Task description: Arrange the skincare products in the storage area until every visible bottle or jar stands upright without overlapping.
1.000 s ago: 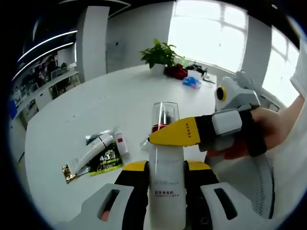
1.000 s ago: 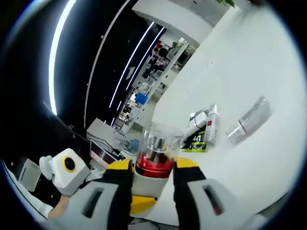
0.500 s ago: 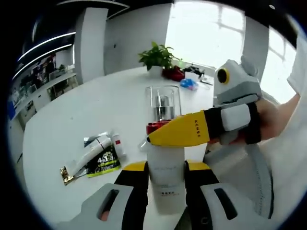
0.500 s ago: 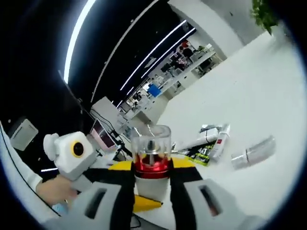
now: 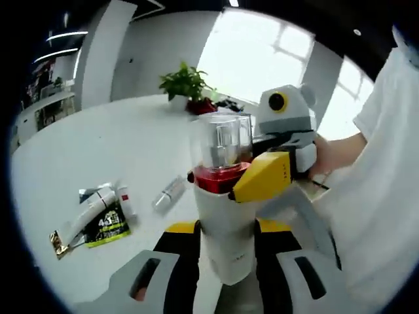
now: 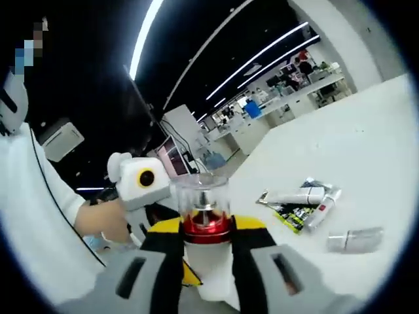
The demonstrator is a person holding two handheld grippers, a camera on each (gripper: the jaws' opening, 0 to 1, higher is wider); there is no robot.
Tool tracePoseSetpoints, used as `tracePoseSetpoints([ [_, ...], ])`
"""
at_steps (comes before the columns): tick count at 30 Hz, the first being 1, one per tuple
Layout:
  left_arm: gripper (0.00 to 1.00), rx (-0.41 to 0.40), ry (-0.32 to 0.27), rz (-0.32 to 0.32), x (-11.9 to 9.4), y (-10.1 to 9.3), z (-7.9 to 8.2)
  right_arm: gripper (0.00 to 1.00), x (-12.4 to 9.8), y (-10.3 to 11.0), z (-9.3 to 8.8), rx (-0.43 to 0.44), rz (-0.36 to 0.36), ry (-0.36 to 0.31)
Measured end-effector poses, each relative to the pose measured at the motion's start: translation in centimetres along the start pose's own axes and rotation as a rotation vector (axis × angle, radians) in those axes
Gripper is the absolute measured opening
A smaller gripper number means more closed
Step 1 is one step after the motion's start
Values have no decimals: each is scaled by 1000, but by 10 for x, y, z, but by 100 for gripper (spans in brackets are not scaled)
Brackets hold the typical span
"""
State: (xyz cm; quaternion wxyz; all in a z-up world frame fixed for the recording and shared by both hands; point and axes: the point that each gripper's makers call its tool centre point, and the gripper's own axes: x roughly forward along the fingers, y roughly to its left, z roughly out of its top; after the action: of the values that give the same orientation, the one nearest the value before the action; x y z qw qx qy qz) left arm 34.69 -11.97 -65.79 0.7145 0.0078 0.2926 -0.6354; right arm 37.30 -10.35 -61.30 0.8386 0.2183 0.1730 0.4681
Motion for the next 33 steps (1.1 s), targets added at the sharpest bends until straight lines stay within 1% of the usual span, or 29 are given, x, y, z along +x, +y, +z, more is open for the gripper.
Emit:
tracePoseSetpoints([
  [1, 29, 19, 11, -38, -1, -4, 0, 26, -1, 2, 1, -6, 19, 2],
  [3, 29, 43, 33, -85, -4, -9, 2, 26, -2, 7, 5, -2, 60, -2],
  [4, 29, 52, 45, -103, -5, -12, 3, 26, -3, 8, 7, 1, 74, -5],
  [6, 29, 94, 75, -145, -7, -17, 5, 26, -4, 16, 13, -1, 134, -2],
  [7, 28, 112, 84, -158, -7, -19, 6, 26, -4, 16, 14, 0, 139, 0],
  [8, 28, 133, 100, -175, -7, -21, 7, 26, -5, 19, 16, -10, 168, 8],
  [12, 27, 188, 135, -209, -5, -26, 13, 26, -7, 27, 21, -61, 232, 40],
  [17, 27, 216, 154, -228, 2, -30, 14, 26, -9, 32, 21, -110, 288, 86],
  [20, 27, 227, 164, -221, 8, -30, 13, 26, -10, 31, 18, -145, 298, 113],
  [21, 26, 224, 168, -211, 9, -29, 12, 26, -10, 30, 17, -152, 296, 117],
  [22, 26, 222, 167, -198, 11, -27, 12, 26, -11, 29, 17, -178, 297, 122],
  [24, 26, 241, 152, -154, 14, -22, 14, 26, -11, 25, 18, -214, 290, 124],
  [25, 26, 240, 152, -126, 16, -18, 15, 26, -11, 24, 18, -219, 288, 126],
  [26, 26, 240, 153, -110, 17, -15, 15, 26, -10, 20, 18, -255, 277, 124],
  [27, 26, 242, 155, -86, 18, -11, 15, 27, -10, 19, 18, -265, 274, 123],
  [28, 26, 252, 165, -48, 20, -4, 14, 27, -8, 15, 16, -284, 261, 130],
  [29, 26, 260, 171, -30, 21, -1, 13, 27, -6, 13, 15, -284, 253, 131],
  [33, 26, 229, 188, 42, 26, 15, 6, 28, -1, 0, 9, -301, 208, 142],
])
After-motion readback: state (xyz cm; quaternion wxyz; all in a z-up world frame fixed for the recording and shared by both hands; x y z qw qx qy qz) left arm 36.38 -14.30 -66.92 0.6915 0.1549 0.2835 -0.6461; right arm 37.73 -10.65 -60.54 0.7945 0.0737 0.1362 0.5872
